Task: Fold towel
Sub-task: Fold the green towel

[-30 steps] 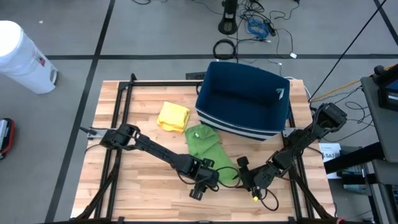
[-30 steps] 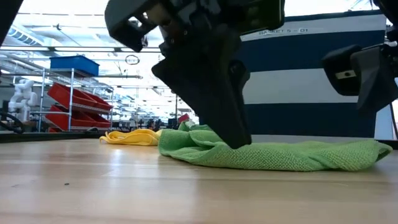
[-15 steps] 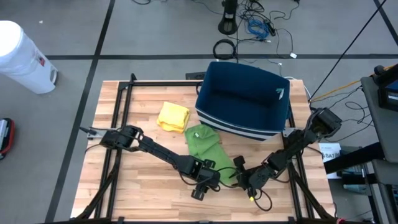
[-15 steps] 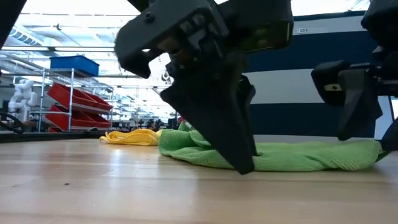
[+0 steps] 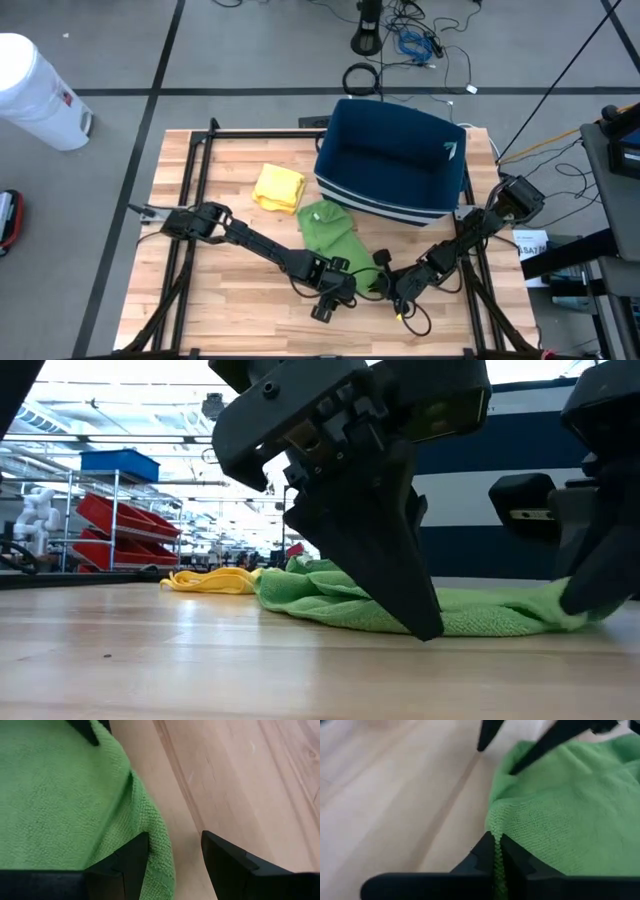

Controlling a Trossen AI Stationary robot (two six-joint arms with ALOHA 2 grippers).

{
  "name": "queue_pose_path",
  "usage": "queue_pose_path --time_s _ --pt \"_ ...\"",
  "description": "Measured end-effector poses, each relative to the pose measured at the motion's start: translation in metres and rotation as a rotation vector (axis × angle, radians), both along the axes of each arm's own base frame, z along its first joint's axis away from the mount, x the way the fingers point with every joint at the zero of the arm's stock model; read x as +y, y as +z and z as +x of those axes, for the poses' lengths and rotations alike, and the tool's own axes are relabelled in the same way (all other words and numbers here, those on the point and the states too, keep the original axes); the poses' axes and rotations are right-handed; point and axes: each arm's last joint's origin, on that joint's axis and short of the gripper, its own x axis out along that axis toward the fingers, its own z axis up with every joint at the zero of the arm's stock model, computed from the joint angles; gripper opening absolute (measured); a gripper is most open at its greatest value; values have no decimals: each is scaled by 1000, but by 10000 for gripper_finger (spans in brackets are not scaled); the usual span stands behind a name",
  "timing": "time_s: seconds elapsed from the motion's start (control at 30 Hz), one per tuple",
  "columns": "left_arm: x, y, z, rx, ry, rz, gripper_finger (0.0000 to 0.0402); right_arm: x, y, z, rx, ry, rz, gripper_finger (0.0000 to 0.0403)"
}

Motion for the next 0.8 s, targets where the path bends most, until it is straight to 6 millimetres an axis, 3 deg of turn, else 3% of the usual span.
queue_pose_path --time_s 0.17,0.4,0.8 --pt "0 0 1 -9 1 -4 192 2 11 0 -24 42 77 22" --pt "-1 3 5 -59 1 -21 192 1 37 -2 -119 60 112 5" --pt "4 8 9 -105 -2 -26 192 0 43 6 -177 72 194 1"
